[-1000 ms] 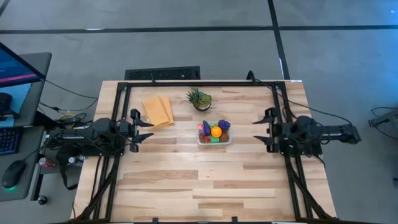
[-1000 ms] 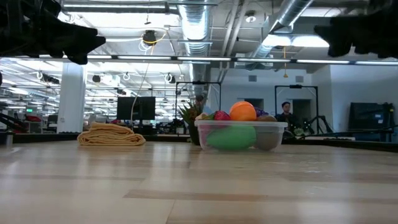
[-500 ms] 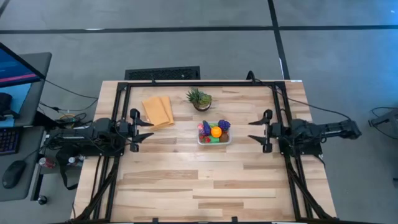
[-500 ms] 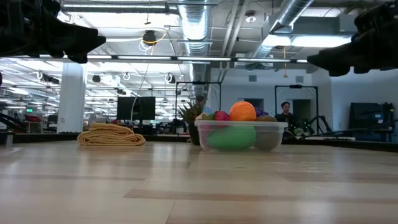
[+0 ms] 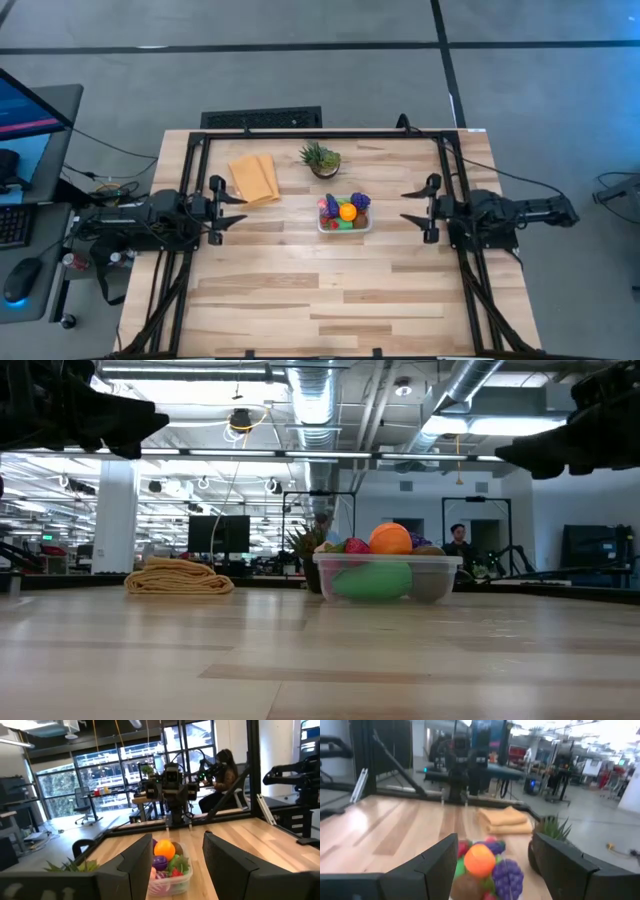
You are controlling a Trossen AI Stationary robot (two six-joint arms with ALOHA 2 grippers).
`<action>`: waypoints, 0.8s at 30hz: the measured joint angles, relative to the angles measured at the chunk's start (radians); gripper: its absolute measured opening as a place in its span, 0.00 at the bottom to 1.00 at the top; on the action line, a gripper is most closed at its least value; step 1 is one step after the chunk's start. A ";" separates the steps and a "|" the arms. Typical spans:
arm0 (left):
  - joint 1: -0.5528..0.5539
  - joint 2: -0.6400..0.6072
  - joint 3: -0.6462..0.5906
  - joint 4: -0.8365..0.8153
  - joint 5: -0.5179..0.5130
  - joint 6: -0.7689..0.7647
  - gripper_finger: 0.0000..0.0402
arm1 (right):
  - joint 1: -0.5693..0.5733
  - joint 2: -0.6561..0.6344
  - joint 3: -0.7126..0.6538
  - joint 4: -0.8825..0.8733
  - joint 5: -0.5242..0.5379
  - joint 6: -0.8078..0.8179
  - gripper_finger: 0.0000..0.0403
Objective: Pick and placing Produce into tupperware
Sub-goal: Return to Home Position
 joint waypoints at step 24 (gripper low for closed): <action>0.000 0.000 0.000 -0.099 -0.014 -0.017 0.41 | 0.052 0.001 0.023 -0.080 -0.055 0.007 0.62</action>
